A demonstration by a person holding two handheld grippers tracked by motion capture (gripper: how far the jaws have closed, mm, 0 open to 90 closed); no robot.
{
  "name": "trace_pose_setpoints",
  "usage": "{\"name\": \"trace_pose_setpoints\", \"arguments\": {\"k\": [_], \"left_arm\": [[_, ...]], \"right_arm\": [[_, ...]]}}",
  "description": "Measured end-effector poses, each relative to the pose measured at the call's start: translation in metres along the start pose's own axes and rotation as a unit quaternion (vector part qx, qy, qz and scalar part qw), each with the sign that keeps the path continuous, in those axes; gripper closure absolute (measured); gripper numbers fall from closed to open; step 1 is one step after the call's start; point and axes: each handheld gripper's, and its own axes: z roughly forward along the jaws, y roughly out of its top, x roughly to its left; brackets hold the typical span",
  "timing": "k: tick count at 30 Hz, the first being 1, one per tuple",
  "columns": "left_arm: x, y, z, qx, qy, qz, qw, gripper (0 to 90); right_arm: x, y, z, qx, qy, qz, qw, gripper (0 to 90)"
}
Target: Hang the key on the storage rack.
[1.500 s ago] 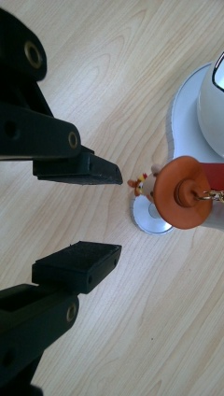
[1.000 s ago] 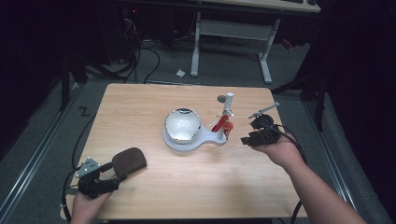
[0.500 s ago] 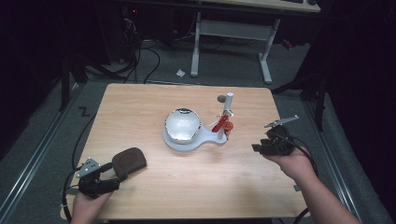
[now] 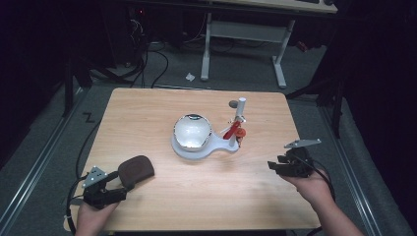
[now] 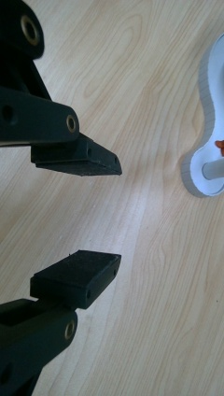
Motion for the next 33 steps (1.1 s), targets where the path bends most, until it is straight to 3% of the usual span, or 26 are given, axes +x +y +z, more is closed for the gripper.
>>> {"name": "trace_pose_setpoints", "arguments": {"k": [9,18,20,21,23,24,26,29,33], "left_arm": [[-0.002,0.000,-0.001,-0.007,0.002,0.002,1.0000,20.3],[0.000,0.000,-0.004,-0.017,0.002,0.007,0.9998,24.2],[0.003,-0.001,-0.008,-0.018,0.012,-0.002,0.9998,23.7],[0.004,-0.001,-0.010,-0.019,0.016,-0.007,0.9997,23.7],[0.005,-0.002,-0.011,-0.022,0.021,-0.010,0.9995,24.0],[0.006,-0.003,-0.012,-0.024,0.026,-0.012,0.9993,24.7],[0.007,-0.003,-0.013,-0.025,0.034,-0.017,0.9989,24.9],[0.007,-0.001,-0.012,-0.022,0.038,-0.027,0.9987,26.6],[0.006,0.002,-0.009,-0.015,0.044,-0.039,0.9982,27.9]], "right_arm": [[0.014,-0.035,0.021,-0.044,-0.011,-0.014,0.9989,49.7],[0.033,-0.062,0.044,-0.090,0.001,-0.001,0.9960,48.8],[0.043,-0.078,0.046,-0.126,-0.011,-0.005,0.9919,51.5],[0.045,-0.082,0.045,-0.132,-0.013,-0.005,0.9912,51.9],[0.046,-0.084,0.043,-0.130,-0.007,-0.007,0.9915,51.3],[0.047,-0.085,0.036,-0.147,-0.009,-0.030,0.9886,51.0],[0.047,-0.087,0.035,-0.148,-0.010,-0.034,0.9884,51.2],[0.042,-0.085,0.039,-0.150,0.007,-0.020,0.9884,51.0],[0.040,-0.084,0.040,-0.151,0.012,-0.012,0.9884,51.1]]}}
